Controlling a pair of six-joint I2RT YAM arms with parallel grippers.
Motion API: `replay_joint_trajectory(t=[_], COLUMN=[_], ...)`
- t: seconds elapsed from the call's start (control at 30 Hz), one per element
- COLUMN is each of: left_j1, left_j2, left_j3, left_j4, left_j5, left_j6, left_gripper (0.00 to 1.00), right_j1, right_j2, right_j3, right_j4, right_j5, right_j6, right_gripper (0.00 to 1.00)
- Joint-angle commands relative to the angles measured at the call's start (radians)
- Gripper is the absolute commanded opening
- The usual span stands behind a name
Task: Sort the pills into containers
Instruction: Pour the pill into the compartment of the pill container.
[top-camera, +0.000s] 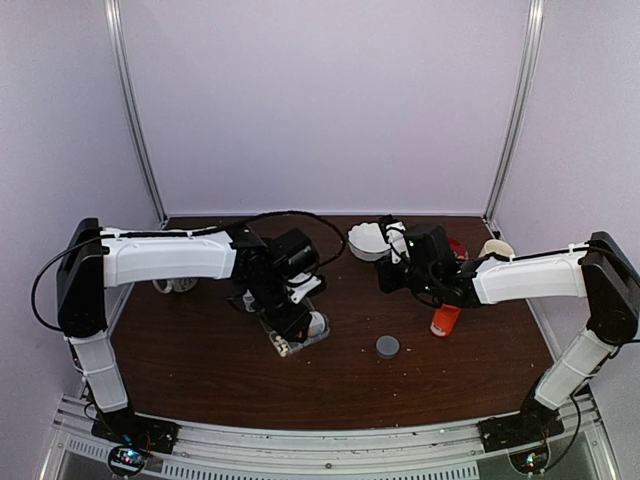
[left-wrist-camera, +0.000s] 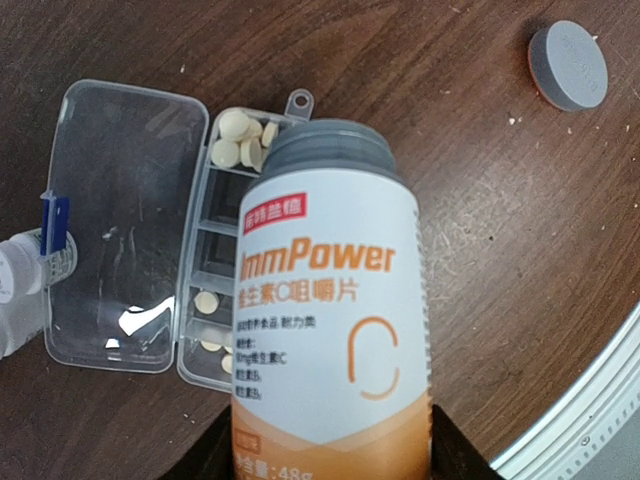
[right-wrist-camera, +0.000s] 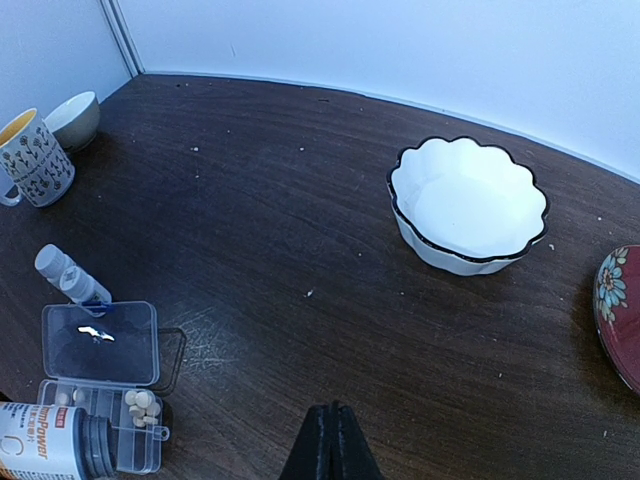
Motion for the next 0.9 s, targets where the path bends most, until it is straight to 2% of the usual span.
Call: replay_joint_trajectory(t=[0.0,0.1,0.27,0.4,0.77,0.87], left_j1=[-0.007,-0.008,-0.007,-0.003,-0.013,-0.011], left_j2=[0.014,-0.004,-0.007,0.009,-0.009,-0.016], left_j3=[0.028,0.009,0.031,0.02,0.058,0.043], left_j4=[0.004,0.036,0.008,-0.01,-0.041,-0.034], left_j5=[0.015,-0.002,0.016,-0.027,0.006,-0.036], left_j6=[-0.003,0.0,-0.003,-0.002,-0.009,-0.004], left_gripper=[0.0,0.0,0.0,0.0,0.0,0.0], right_j1=[0.004,0.004,0.004,0.004,0.004,0.004], right_j2=[0.002,0.003,0.003,0.004,0.006,0.005], right_j3=[0.023,0.025,0.025,0.025,0.026,0.028], right_j4=[-0.002,-0.002,-0.003,-0.004,-0.005,-0.005], right_j5=[-0.006,-0.008,-0.005,-0.005,0.0,-0.003], right_j6=[-0.006,-0.005,-0.007,-0.007,-0.008,-0.008], right_gripper=[0.0,0.0,0.0,0.0,0.0,0.0])
